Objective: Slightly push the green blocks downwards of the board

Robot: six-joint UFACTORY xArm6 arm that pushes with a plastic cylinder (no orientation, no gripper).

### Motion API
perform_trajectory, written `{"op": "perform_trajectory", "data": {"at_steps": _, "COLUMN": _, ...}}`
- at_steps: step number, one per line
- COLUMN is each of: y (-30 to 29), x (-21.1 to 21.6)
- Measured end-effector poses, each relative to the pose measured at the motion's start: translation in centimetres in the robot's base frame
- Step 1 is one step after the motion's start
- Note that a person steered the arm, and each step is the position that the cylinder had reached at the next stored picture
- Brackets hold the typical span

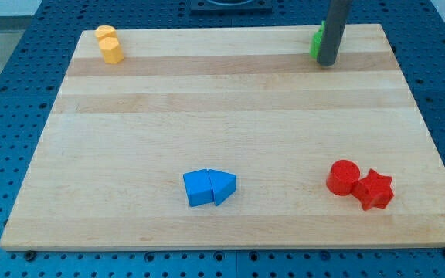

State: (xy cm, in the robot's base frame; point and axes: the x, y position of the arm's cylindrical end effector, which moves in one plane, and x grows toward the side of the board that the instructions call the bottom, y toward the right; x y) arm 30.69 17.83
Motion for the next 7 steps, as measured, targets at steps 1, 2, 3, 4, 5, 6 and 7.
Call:
{"op": "perform_trajectory", "data": {"at_steps": 1, "y": 0.0, "x": 0.6}}
{"op": "perform_trajectory", "data": {"at_steps": 2, "y": 2.4, "x": 0.6}}
{"op": "perform_trajectory", "data": {"at_steps": 3, "y": 11.2, "x": -1.2}}
{"op": "perform_trajectory", "data": {"at_steps": 4, "y": 14.1, "x": -6.4}}
{"op": "perform_trajectory", "data": {"at_steps": 5, "y": 12.7, "x": -11.3}}
{"op": "perform_trajectory", "data": {"at_steps": 6, "y": 3.7, "x": -11.3}}
{"op": "perform_trajectory", "data": {"at_steps": 7, "y": -5.1, "x": -11.1}}
